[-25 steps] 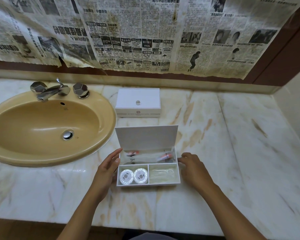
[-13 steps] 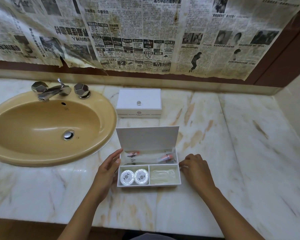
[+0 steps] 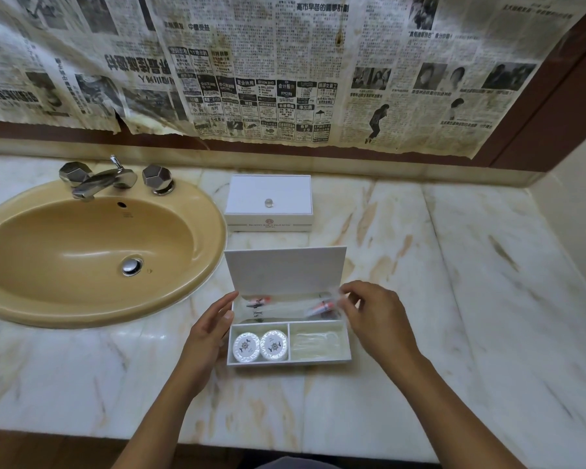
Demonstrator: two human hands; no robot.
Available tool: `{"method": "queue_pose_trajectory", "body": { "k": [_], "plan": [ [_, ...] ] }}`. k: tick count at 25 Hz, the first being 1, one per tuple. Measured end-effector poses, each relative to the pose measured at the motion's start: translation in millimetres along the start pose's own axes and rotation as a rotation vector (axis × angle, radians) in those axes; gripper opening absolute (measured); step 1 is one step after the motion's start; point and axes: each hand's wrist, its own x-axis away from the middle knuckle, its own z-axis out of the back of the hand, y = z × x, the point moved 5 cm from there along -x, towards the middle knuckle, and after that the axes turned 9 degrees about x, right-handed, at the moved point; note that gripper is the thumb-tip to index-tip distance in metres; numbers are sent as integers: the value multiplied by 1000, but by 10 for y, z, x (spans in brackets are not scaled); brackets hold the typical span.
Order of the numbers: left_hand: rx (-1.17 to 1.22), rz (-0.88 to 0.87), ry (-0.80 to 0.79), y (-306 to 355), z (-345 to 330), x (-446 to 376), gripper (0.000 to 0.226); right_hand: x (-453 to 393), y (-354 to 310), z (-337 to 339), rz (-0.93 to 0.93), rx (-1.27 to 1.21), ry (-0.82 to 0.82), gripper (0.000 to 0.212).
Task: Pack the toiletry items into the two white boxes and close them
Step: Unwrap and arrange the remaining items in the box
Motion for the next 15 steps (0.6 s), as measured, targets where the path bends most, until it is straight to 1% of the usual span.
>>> {"method": "queue_pose_trajectory", "body": {
  "k": [1, 4, 9, 12, 15],
  "plan": [
    [0, 2, -1, -4, -1, 0, 33, 26, -113, -7, 45, 27, -60, 7],
    [-13, -3, -5, -9, 7, 3, 33, 139, -343, -208, 147, 193, -275, 13],
    [-7, -3, -8, -18, 7, 1, 32, 264, -434, -491, 174, 402, -528, 16],
    [11, 1, -4, -14, -2, 3, 33, 265, -434, -506, 156, 414, -622, 34],
    [0, 1, -4, 7, -14, 20, 32, 274, -428, -508, 153, 391, -665, 21]
  ]
}}
